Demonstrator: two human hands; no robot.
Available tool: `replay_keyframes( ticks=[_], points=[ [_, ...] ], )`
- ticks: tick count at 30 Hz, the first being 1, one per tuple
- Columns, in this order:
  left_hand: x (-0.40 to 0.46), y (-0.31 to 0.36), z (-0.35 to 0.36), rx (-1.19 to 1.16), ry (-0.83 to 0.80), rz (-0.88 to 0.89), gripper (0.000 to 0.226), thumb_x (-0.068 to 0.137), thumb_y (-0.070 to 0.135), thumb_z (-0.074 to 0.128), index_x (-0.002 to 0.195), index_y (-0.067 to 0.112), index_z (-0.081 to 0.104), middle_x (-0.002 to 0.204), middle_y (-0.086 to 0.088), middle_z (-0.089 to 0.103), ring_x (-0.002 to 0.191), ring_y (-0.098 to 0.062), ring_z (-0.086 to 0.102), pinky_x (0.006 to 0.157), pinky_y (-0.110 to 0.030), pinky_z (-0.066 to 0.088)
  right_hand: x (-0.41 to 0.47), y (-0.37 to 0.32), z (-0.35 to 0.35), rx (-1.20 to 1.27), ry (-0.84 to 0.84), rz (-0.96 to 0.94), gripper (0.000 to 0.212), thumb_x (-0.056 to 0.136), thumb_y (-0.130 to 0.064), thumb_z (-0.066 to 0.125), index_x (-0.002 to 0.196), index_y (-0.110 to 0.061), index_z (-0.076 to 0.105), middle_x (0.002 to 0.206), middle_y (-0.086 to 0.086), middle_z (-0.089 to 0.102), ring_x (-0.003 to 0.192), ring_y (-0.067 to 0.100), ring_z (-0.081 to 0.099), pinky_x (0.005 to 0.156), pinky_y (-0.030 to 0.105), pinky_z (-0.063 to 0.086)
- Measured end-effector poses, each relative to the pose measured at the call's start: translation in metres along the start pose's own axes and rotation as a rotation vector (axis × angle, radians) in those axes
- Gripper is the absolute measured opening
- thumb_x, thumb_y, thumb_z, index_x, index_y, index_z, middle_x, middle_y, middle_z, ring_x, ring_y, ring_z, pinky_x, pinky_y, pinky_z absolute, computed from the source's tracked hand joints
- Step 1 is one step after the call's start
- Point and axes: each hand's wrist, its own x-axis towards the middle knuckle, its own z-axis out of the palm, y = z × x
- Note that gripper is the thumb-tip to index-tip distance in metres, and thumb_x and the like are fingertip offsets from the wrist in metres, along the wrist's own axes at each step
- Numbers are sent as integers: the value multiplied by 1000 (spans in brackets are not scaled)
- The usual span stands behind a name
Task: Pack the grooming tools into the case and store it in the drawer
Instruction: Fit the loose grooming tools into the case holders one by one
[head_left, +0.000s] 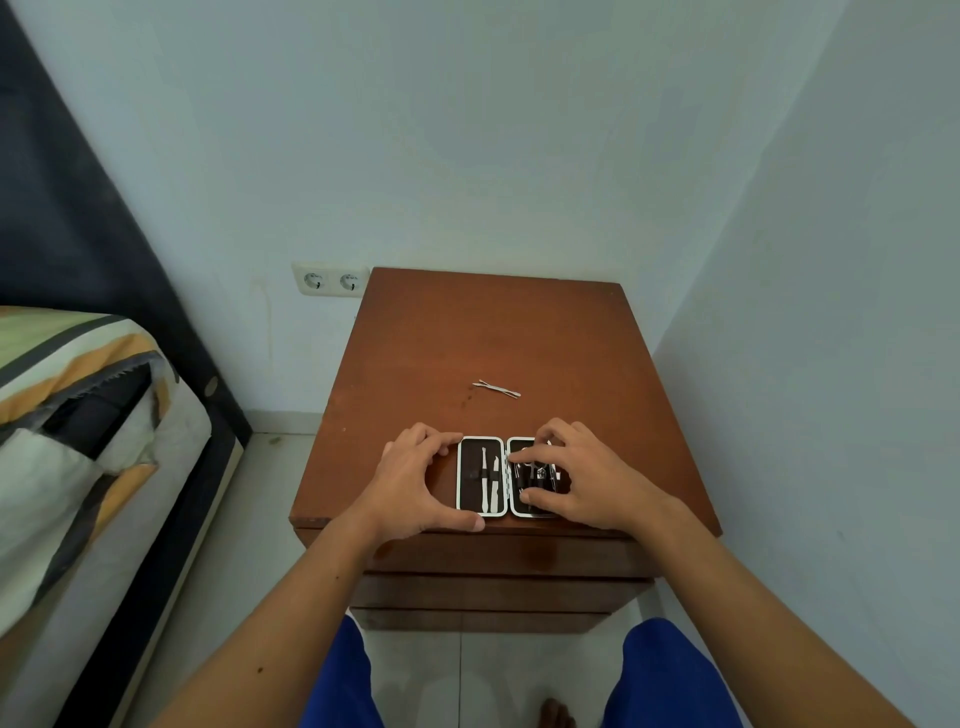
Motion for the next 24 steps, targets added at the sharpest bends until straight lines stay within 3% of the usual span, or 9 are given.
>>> replay_keyframes(
  ticks=[9,13,19,22,24],
  points=[
    [-1,1,-1,15,-2,12,115,54,77,88,153,35,47,120,22,43,111,0,39,103,-32,40,2,3,-1,33,-11,-11,52,86,-64,71,133,-44,63,130,-16,48,119,10,43,103,27,42],
    [0,-1,0,12,-6,16,116,53,79,87,153,35,47,119,23,42,112,-2,41,103,-32,39,6,8,-3,200,53,27,52,85,-64,72,132,-43,65,123,-19,52,117,7,52,99,26,45],
    [1,-3,1,16,-8,20,116,52,81,86,152,35,47,118,25,41,112,-3,41,102,-30,37,54,13,-8,336,308,178,18,91,-30,79,107,-26,79,92,-15,67,78,-5,59,77,21,44],
    [2,-3,2,19,-4,20,118,51,83,84,152,36,47,118,25,41,113,-6,43,96,-25,35,79,14,-5,340,319,274,13,92,-24,78,105,-22,80,83,-19,63,75,-3,58,75,19,44],
    [1,-4,3,19,-1,19,119,50,84,83,152,36,47,118,24,42,114,-8,43,95,-22,33,91,17,0,327,349,316,13,92,-25,77,105,-22,81,85,-12,65,78,6,59,80,25,46]
  ],
)
